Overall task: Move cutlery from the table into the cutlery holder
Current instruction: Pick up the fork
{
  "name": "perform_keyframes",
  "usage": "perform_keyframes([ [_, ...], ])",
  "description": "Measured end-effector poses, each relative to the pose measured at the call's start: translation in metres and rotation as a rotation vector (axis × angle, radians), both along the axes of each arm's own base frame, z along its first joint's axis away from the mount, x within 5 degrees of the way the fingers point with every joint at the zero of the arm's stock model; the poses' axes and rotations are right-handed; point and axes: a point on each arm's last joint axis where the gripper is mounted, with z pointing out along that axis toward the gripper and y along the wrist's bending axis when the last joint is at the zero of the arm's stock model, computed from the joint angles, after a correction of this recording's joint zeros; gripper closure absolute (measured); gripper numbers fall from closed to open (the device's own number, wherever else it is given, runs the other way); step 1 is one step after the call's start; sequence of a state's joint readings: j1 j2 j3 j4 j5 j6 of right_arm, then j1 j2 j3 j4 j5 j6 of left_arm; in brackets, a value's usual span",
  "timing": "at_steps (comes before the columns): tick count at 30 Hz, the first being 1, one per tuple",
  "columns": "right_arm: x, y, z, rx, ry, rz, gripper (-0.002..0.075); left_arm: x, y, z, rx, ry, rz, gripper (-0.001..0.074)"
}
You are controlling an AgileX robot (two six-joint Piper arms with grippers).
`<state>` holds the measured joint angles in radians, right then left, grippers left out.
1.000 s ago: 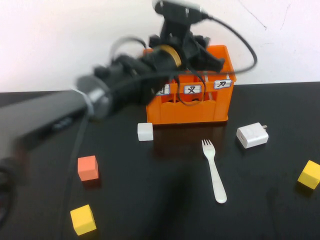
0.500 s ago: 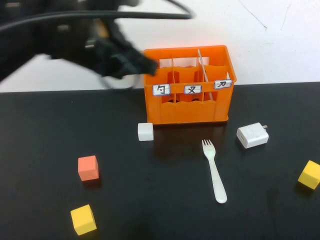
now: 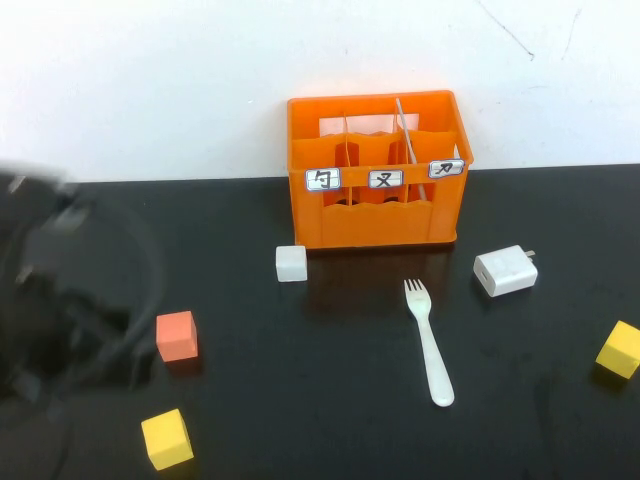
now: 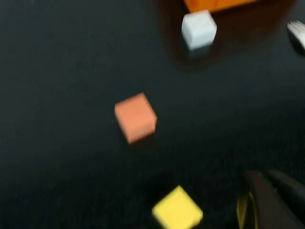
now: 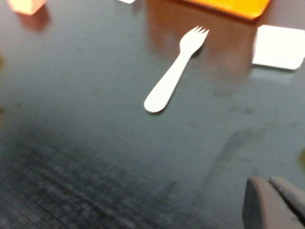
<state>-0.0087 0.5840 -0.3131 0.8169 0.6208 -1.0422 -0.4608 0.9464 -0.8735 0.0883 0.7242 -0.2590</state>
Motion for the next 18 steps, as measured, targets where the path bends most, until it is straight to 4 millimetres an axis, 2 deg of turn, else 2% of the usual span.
perform_keyframes([
  [4, 0.009, 0.003, 0.006, -0.001, 0.050, 0.048, 0.0728, -0.029, 0.014, -0.013, -0.034, -0.028, 0.014, 0.0736],
  [10, 0.042, 0.008, 0.018, -0.033, 0.120, 0.111, 0.0728, -0.064, 0.032, -0.034, -0.074, -0.073, 0.026, 0.0736],
  [18, 0.098, 0.020, 0.005, -0.198, 0.309, 0.173, 0.0728, -0.093, 0.046, -0.055, -0.189, -0.164, 0.062, 0.0736],
])
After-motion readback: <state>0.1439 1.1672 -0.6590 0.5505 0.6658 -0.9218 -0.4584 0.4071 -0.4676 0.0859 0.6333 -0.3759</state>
